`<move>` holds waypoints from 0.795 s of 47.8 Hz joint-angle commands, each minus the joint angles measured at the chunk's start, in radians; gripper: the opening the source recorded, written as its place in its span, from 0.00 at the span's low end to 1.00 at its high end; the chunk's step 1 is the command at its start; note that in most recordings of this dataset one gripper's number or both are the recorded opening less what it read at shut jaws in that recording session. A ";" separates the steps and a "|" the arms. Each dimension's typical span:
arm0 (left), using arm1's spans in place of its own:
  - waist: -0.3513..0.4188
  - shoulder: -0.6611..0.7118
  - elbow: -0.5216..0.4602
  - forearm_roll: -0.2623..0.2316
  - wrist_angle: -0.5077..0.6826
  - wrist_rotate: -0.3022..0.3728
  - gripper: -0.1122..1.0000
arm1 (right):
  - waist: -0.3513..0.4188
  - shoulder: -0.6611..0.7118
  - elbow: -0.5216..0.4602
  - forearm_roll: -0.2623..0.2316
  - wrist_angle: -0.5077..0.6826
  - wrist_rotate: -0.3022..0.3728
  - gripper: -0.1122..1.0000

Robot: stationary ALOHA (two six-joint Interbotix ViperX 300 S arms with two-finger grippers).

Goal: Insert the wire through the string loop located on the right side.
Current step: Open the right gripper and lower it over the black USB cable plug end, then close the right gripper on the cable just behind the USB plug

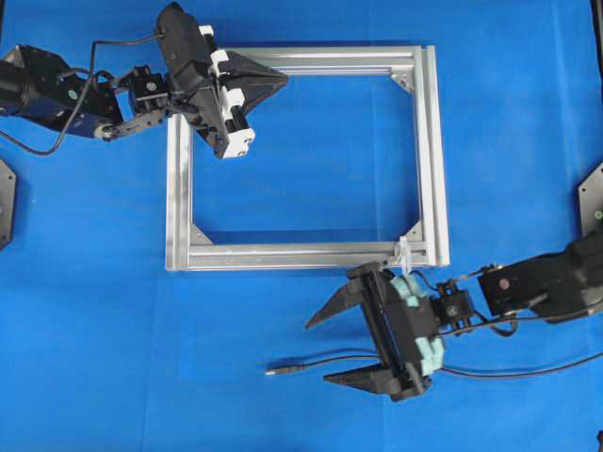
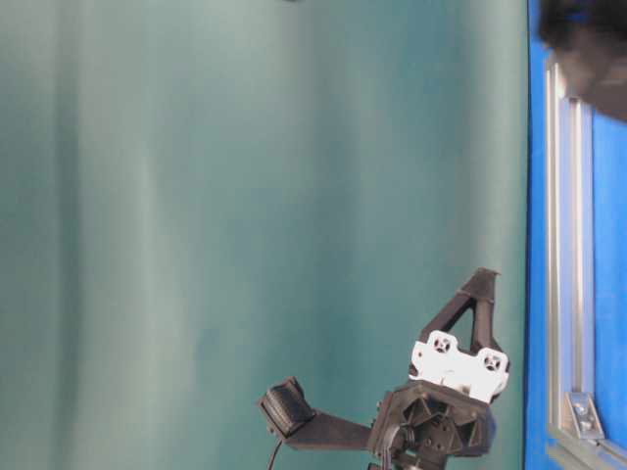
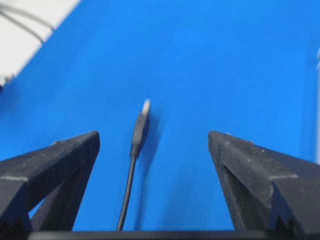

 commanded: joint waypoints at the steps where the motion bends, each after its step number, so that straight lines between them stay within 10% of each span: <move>1: 0.003 -0.031 -0.005 0.003 -0.008 0.002 0.10 | 0.020 0.009 -0.021 0.032 -0.005 0.000 0.92; 38: 0.003 -0.034 0.000 0.003 -0.008 0.000 0.10 | 0.038 0.117 -0.066 0.137 -0.011 -0.002 0.89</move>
